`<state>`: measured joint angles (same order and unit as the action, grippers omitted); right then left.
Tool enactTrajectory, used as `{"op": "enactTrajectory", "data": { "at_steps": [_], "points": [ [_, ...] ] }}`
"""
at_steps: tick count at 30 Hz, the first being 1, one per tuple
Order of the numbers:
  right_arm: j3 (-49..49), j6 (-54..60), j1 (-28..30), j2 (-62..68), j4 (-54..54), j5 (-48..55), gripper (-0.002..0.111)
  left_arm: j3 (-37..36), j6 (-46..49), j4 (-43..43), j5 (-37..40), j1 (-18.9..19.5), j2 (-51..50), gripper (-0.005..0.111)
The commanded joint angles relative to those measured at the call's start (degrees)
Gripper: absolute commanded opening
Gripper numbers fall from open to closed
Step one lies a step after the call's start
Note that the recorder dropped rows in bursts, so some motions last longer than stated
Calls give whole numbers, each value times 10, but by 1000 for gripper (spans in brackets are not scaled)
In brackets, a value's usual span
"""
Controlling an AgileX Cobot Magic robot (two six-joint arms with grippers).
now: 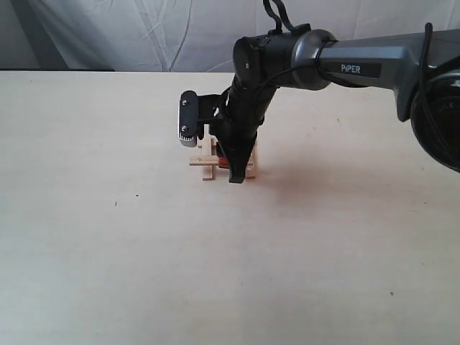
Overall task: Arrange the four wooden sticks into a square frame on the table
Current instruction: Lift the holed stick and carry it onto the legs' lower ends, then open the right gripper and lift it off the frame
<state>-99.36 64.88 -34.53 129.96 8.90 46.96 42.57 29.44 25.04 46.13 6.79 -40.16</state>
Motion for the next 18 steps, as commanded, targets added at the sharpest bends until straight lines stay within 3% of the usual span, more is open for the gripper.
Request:
{"op": "enactTrajectory", "data": {
  "at_steps": [1,6,13,18],
  "points": [
    [-4,-12,5,-1,-5,3,-1,-4,-4,-2,-7,-1,4,0],
    [-4,-32,5,0,-26,3,2,-4,-4,-2,-7,-1,4,0],
    [-4,-36,5,0,-33,13,40,-4,-4,-2,-8,-1,4,0],
    [-4,-49,5,-9,-31,13,42,-4,-4,-2,-8,-1,4,0]
  ]
}}
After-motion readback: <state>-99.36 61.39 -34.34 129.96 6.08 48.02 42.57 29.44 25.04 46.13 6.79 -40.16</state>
